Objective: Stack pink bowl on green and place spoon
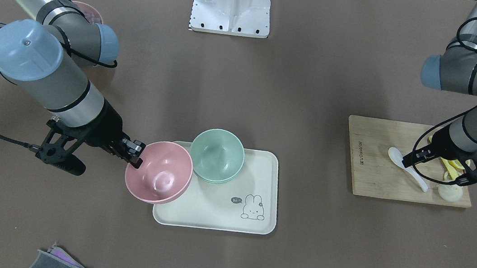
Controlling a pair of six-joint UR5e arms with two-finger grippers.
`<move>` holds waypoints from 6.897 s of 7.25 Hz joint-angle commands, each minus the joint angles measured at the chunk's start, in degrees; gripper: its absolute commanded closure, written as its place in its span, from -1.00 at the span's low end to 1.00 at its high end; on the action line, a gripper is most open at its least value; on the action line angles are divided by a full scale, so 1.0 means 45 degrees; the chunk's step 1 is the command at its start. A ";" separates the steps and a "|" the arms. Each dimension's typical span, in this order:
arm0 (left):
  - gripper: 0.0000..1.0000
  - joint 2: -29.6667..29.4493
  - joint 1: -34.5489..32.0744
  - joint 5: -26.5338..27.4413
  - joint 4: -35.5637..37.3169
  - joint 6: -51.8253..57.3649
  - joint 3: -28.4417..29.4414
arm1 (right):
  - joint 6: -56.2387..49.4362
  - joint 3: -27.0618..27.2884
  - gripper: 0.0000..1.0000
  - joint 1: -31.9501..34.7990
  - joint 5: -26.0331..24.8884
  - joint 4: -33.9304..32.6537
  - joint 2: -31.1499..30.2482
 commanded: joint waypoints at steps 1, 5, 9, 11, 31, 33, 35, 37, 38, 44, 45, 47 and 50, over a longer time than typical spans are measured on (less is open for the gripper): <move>-0.39 -0.0162 0.0108 0.0046 -0.0839 -0.0018 0.0928 | 0.1389 -0.0148 1.00 -0.1025 -0.1095 0.0032 0.0947; 0.27 -0.0475 0.0108 0.0046 -0.0841 -0.0018 0.1438 | 0.1903 -0.0364 1.00 -0.1713 -0.1630 -0.0027 0.1206; 1.00 -0.0652 0.0147 0.0026 -0.0841 -0.0037 0.1615 | 0.2178 -0.0500 1.00 -0.2025 -0.1180 -0.0066 0.0991; 1.00 -0.0788 0.0147 0.0026 -0.0822 -0.0038 0.1732 | 0.2177 -0.0619 1.00 -0.2009 -0.0193 -0.0085 0.1010; -0.97 -0.7089 0.3487 0.1960 -0.2072 -0.7890 0.1431 | -0.8525 0.2195 -1.00 0.3909 0.3116 -0.1082 -0.6704; -0.97 -0.4183 0.3196 0.1882 -0.1781 -0.5989 -0.1436 | -1.1320 0.1321 -1.00 0.4823 0.3116 -0.1082 -0.6995; -0.97 -0.1894 0.1486 0.0367 -0.1661 -0.3449 -0.2695 | -1.4622 -0.0220 -1.00 0.6343 0.3116 -0.1062 -0.7075; -0.97 0.1090 0.0347 -0.0013 -0.1700 0.0816 -0.3770 | -1.7964 -0.1375 -1.00 0.7848 0.2884 -0.1082 -0.7211; -0.97 0.2285 -0.0644 -0.0032 -0.1700 0.3490 -0.3794 | -1.9313 -0.1515 -1.00 0.8087 0.1934 -0.1101 -0.7251; -0.97 0.3864 -0.5587 -0.2890 -0.0132 1.1388 -0.1472 | -2.1085 -0.2084 -1.00 0.8304 0.2002 -0.0964 -0.7759; -0.97 0.3628 -0.6078 -0.3078 0.0326 1.1755 -0.1490 | -2.1046 -0.2045 -1.00 0.8304 0.2274 -0.0965 -0.7759; -0.97 0.3606 -0.6103 -0.2924 0.0409 1.2540 -0.1373 | -2.1007 -0.2044 -1.00 0.8304 0.2569 -0.0965 -0.7779; -0.97 0.3587 -0.6103 -0.2904 0.0409 1.2424 -0.1373 | -2.0948 -0.2044 -1.00 0.8304 0.2569 -0.0965 -0.7759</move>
